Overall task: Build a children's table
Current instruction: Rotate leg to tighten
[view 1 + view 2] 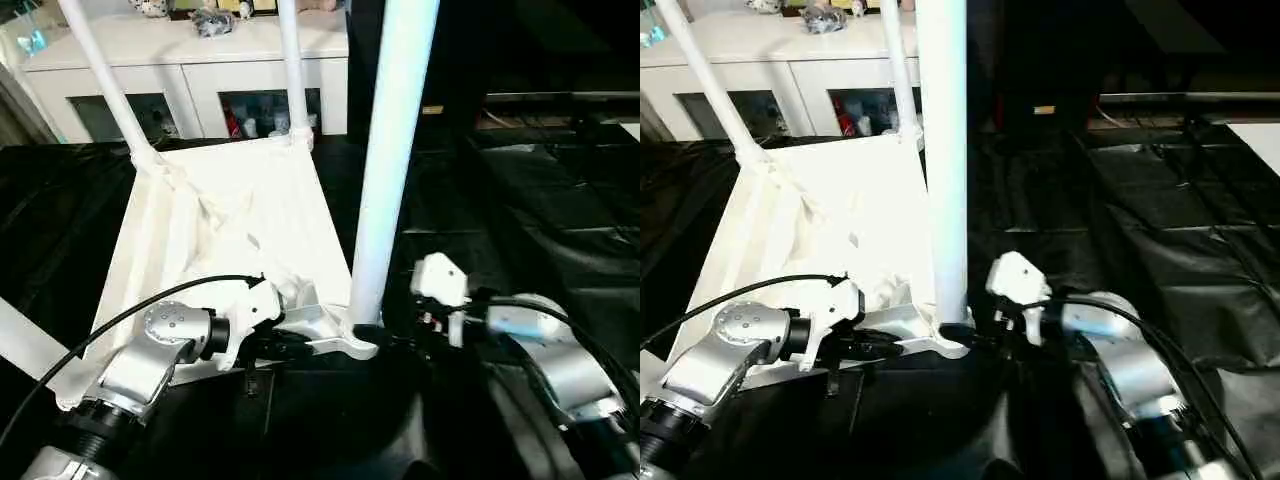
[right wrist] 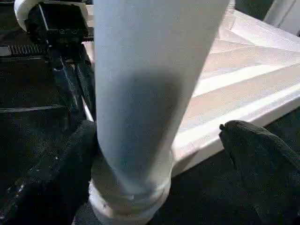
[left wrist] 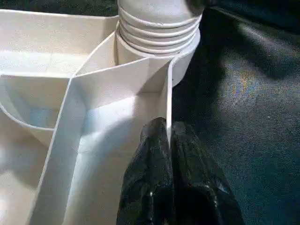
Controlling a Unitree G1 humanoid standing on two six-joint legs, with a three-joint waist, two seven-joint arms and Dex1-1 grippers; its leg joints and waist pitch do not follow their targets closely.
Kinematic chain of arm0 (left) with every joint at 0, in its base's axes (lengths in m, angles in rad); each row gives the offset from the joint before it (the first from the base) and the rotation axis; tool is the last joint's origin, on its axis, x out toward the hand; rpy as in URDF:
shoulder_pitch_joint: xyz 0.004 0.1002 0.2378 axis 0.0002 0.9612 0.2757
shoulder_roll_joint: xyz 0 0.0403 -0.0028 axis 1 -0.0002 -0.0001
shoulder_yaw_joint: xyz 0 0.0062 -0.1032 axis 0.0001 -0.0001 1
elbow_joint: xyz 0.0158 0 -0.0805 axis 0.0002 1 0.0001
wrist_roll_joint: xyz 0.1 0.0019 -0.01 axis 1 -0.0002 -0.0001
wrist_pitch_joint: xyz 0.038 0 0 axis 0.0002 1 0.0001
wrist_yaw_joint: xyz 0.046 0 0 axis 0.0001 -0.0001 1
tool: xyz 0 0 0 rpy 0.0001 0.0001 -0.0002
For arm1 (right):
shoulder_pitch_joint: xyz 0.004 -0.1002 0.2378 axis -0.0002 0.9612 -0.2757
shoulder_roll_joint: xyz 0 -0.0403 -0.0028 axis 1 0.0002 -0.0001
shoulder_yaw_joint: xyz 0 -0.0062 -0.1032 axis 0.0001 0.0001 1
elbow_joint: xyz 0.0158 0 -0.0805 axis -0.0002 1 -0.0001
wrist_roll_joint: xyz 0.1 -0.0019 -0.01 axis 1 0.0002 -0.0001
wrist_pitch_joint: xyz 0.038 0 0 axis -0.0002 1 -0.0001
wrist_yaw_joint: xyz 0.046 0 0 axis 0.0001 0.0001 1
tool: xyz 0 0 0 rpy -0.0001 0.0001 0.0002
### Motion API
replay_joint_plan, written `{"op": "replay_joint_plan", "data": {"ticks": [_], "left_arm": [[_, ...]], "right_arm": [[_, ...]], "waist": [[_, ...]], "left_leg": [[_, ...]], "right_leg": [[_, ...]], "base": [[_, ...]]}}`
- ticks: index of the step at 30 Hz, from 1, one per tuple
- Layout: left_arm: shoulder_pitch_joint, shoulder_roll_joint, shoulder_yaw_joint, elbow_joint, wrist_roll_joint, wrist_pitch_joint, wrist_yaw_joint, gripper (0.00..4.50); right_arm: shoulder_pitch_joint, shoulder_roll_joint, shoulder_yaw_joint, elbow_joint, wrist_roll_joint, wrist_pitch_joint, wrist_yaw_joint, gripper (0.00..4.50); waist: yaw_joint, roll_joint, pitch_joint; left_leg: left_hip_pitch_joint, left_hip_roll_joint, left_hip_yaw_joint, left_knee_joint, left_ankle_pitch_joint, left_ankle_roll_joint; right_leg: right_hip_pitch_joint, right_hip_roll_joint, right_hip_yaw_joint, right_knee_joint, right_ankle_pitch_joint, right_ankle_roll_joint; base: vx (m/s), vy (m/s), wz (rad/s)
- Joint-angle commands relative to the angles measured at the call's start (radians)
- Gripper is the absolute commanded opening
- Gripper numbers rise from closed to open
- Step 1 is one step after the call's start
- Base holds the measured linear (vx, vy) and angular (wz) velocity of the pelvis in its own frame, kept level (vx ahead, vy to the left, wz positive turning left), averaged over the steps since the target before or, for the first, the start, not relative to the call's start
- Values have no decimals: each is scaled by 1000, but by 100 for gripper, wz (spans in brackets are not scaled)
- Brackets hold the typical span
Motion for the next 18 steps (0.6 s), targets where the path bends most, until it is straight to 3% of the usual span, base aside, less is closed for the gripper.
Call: {"op": "replay_joint_plan", "data": {"ticks": [1,9,14,18], "left_arm": [[15,5,-25,25,23,30,12,0],[22,14,-17,26,22,35,17,0],[14,16,-20,34,20,36,17,0],[8,17,-22,38,23,35,15,0]], "right_arm": [[-27,20,12,54,-24,-29,-1,450],[-40,27,34,88,-29,-23,20,450],[-61,38,34,142,-35,-47,18,450],[-71,47,31,163,-38,-48,16,450]], "waist": [[2,-14,-51],[1,-18,-48],[1,-12,-48],[0,-14,-47]], "left_leg": [[-11,41,-10,-79,-119,77],[-11,43,-11,-83,-141,68],[-10,43,-10,-83,-146,69],[-10,43,-10,-84,-155,65]], "right_leg": [[54,-75,43,-74,-194,-236],[54,-74,44,-78,-247,-217],[53,-75,43,-78,-247,-225],[54,-74,43,-80,-257,-222]], "base": [[0,0,0],[0,0,0],[0,0,0],[0,0,0]]}}
